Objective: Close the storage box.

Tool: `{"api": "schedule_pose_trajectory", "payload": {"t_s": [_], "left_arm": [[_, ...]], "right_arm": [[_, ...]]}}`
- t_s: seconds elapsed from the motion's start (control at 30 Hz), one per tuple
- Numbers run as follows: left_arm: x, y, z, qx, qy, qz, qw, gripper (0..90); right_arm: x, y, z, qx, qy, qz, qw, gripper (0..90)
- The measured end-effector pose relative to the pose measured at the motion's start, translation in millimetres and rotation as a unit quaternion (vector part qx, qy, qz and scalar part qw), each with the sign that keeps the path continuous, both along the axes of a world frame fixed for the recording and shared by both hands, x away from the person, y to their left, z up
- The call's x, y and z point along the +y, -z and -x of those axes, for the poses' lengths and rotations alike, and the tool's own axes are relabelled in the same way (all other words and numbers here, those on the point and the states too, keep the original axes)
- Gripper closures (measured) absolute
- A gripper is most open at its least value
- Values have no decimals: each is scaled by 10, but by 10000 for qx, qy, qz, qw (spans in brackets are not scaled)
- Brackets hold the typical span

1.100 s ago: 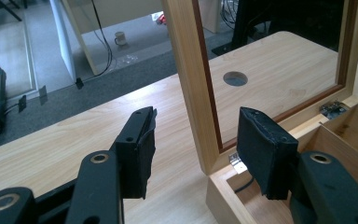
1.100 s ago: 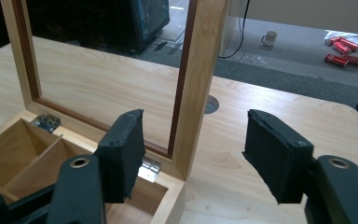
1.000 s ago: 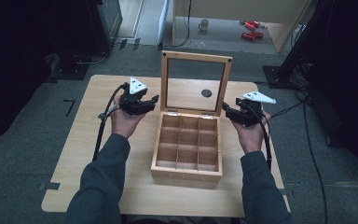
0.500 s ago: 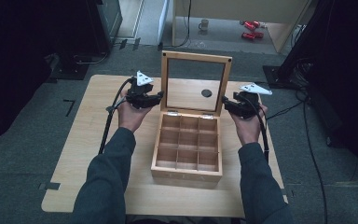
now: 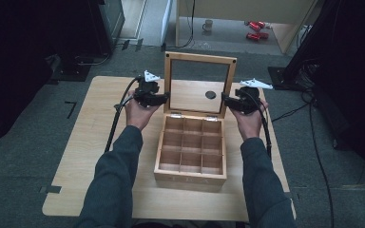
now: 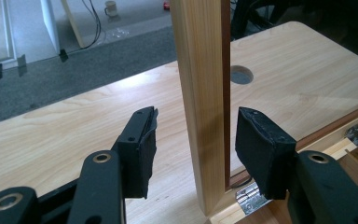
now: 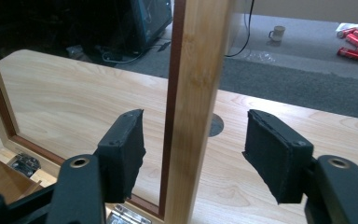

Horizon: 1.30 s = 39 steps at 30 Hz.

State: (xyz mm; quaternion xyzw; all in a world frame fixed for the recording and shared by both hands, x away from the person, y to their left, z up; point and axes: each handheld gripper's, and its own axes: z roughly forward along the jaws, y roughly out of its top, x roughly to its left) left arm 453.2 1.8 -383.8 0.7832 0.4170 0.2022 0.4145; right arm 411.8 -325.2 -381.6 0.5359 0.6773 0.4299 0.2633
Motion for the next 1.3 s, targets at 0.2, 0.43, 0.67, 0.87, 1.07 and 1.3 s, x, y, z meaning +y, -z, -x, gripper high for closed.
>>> {"api": "schedule_pose_trajectory", "payload": {"t_s": [0.2,0.43,0.67,0.87,1.07,1.3], "left_arm": [[-43,9,-36,13,-1,70,10000,492],[-121,-22,-88,-4,88,-21,10000,498],[-176,-15,-123,50,39,204,9998,501],[-184,-2,-127,83,39,205,9997,501],[-188,-13,-127,153,-28,303,9994,503],[-187,-23,-57,42,-41,239,9997,509]], "right_arm": [[16,66,-80,56,-52,-158,9998,371],[53,113,-131,32,-157,-142,9998,374],[109,19,-206,49,-267,-35,9996,390],[158,-7,-243,97,-287,43,9995,396],[148,-5,-240,112,-330,30,9994,401],[132,-19,-182,42,-377,-106,9992,402]]}}
